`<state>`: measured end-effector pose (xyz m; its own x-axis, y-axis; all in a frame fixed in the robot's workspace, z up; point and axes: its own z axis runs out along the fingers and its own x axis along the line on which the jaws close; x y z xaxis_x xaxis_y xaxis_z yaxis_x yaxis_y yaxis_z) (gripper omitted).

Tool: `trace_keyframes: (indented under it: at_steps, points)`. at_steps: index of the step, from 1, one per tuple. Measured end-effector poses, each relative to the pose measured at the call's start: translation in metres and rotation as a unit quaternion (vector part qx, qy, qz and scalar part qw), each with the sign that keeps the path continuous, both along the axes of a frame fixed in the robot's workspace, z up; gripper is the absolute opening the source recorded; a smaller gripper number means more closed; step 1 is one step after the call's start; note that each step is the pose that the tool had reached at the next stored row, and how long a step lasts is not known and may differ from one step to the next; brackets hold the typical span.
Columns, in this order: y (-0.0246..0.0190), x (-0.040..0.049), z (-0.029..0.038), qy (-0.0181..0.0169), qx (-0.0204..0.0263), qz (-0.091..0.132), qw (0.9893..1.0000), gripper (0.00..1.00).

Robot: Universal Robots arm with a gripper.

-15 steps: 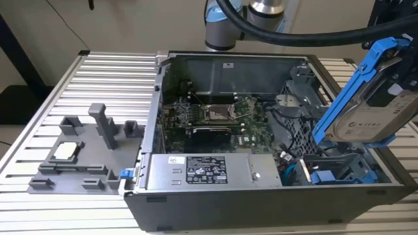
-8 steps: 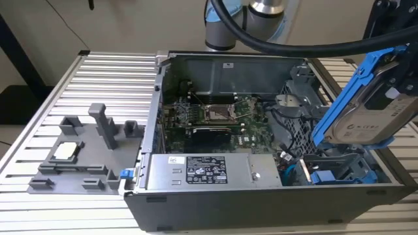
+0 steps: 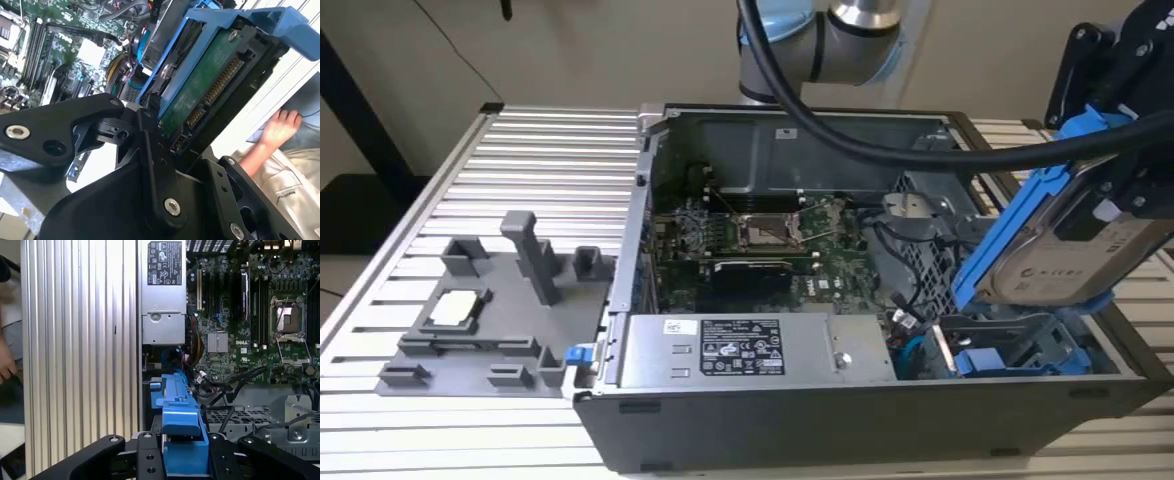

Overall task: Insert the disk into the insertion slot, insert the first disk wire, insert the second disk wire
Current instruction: 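Insert the disk into the insertion slot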

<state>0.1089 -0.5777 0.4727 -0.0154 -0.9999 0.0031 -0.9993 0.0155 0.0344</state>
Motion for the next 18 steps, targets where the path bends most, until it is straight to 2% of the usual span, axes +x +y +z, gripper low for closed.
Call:
trace_keyframes:
  at_steps: [2,4,10,18]
  points:
    - [0.0001,0.0002,-0.0018,-0.0023,0.0001,0.0,1.0,0.33]
    - [0.0001,0.0004,-0.0041,-0.0026,0.0001,0.0,1.0,0.33]
    - [0.0001,0.0009,-0.013,-0.0029,0.0001,0.001,1.0,0.33]
    - [0.0002,0.0084,-0.0214,-0.0029,0.0,0.004,1.0,0.33]
